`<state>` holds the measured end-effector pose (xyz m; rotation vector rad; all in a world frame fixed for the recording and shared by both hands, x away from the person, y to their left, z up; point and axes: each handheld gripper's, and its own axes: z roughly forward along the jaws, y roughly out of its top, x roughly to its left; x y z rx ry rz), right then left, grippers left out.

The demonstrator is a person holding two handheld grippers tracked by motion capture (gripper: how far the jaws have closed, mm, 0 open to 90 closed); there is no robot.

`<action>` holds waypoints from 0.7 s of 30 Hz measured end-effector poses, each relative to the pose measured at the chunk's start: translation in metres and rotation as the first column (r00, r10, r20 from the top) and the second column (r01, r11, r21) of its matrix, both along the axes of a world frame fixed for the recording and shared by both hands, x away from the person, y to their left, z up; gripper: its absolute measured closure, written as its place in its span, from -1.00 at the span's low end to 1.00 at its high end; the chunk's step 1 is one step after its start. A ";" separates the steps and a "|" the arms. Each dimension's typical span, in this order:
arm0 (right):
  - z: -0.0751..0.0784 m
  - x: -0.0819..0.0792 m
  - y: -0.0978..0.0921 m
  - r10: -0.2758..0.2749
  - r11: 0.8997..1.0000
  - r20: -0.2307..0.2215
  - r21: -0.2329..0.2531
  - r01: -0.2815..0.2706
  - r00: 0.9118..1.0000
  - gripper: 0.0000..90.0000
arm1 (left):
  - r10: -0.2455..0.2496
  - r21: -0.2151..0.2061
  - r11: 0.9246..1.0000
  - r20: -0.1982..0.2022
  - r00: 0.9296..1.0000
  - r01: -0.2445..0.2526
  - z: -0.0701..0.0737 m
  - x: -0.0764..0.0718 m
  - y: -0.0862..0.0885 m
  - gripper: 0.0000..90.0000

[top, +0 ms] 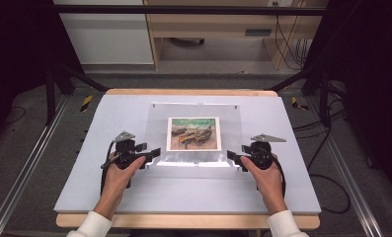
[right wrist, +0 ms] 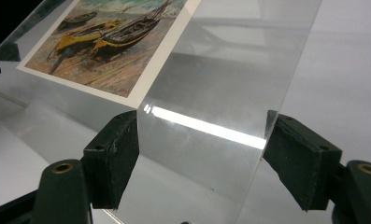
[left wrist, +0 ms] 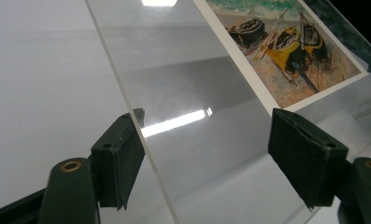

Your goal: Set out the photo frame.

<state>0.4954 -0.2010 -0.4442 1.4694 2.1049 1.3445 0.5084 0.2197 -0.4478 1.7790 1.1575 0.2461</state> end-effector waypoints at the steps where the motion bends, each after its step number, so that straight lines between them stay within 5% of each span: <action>1: 0.000 -0.001 0.000 0.000 1.000 0.002 -0.002 0.000 1.000 -0.38 | -0.002 0.002 1.000 0.002 1.000 0.002 0.000 -0.001 0.000 -0.40; 21: 0.006 -0.022 0.001 0.020 0.996 0.060 -0.086 -0.015 0.998 -0.23 | -0.025 0.040 0.999 0.048 0.999 0.023 0.005 -0.017 0.005 -0.23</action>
